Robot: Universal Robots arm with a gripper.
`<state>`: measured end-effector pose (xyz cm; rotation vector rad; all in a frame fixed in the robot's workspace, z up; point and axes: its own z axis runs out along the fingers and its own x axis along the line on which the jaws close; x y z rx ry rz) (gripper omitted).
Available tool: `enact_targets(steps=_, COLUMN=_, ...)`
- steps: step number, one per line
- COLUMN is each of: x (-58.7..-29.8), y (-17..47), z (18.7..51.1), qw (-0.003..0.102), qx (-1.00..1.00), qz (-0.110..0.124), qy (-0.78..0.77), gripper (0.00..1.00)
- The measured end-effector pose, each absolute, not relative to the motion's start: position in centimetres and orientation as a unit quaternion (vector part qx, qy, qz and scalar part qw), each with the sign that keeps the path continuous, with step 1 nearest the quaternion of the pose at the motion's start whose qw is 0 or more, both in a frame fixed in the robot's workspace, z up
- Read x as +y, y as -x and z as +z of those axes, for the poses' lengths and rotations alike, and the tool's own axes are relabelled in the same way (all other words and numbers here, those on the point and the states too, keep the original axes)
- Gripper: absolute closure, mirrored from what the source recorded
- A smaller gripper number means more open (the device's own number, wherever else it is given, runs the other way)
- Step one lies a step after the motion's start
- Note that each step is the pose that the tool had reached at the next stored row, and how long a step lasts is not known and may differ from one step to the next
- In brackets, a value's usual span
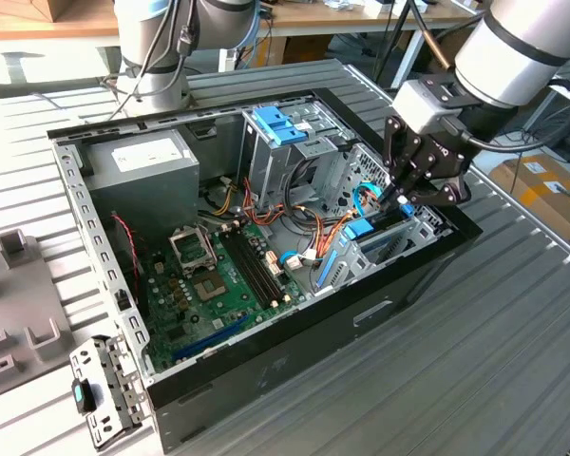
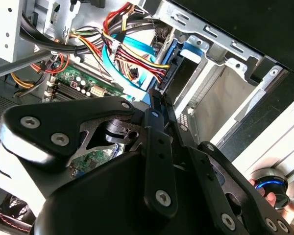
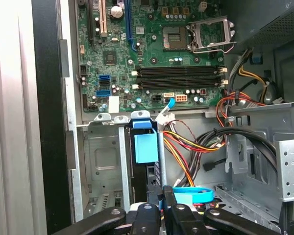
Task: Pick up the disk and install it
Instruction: 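Insert the second disk wire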
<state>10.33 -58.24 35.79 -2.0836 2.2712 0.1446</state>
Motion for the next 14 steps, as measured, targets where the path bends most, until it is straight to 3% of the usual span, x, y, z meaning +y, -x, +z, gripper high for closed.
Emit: enact_targets(steps=14, x=-58.93, y=-10.14, z=35.63, qw=0.028, qx=0.736, qz=0.047, qy=0.675, gripper=0.84)
